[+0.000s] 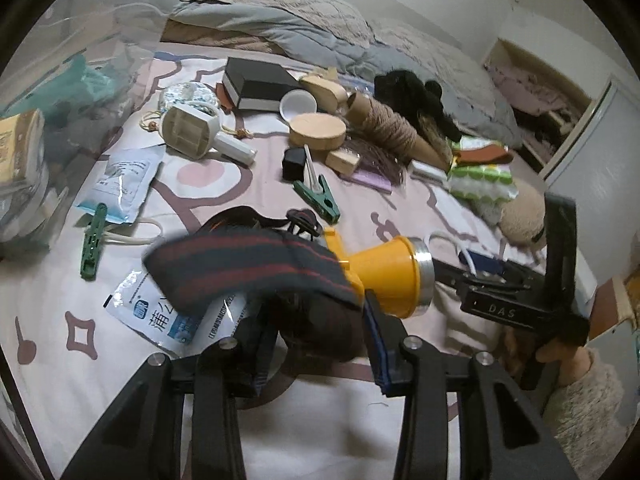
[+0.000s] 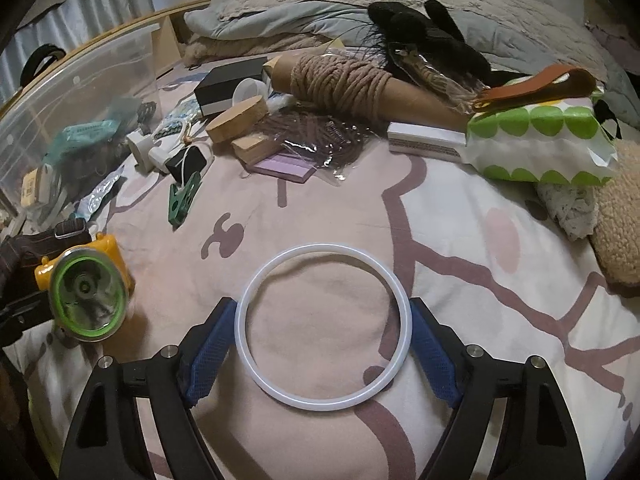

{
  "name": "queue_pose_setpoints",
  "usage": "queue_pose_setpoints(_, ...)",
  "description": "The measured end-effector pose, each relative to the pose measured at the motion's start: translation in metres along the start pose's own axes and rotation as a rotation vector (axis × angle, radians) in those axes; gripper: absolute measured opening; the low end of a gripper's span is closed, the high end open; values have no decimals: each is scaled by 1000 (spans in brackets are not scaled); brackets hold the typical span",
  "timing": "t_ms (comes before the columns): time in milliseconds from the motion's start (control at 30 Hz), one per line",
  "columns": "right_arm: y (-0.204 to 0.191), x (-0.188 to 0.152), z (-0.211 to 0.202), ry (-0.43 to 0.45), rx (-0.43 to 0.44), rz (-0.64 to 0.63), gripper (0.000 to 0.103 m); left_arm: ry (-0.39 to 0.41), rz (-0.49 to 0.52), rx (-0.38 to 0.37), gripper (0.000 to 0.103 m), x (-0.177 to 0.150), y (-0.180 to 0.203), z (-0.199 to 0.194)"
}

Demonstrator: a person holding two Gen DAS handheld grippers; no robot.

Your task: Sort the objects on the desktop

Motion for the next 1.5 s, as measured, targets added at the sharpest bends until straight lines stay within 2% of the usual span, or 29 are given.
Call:
queue_pose_setpoints(267,0,-2,-2,1,7,14,84,9,-20,4,40,-1,-1,-1)
queue_pose_setpoints(467,-2,-2,-1,0,7,12,84,37,-106,-6,40,2,-7,4)
queue_pose_setpoints(900,5,-1,-18,43,51,73,84,83,-291,-190,39,10,-20,-20)
queue_pose_setpoints(1200,13,-5,-37,79,72,122,84,163,-347,-277,39,26,-22,-56)
queue_pose_setpoints(1500,-1,1,-71,158,125,143,84,286,-340,-305,39,49,-26,-105)
Point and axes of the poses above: each gripper's, at about its wrist camera, not at the fingertips, and z roughly the way its jaws point, y to its right, x to its top, the point moved 2 cm from there along z, roughly the way its jaws point, and after that the axes turned 5 degrees about x, right-handed, at the moved point
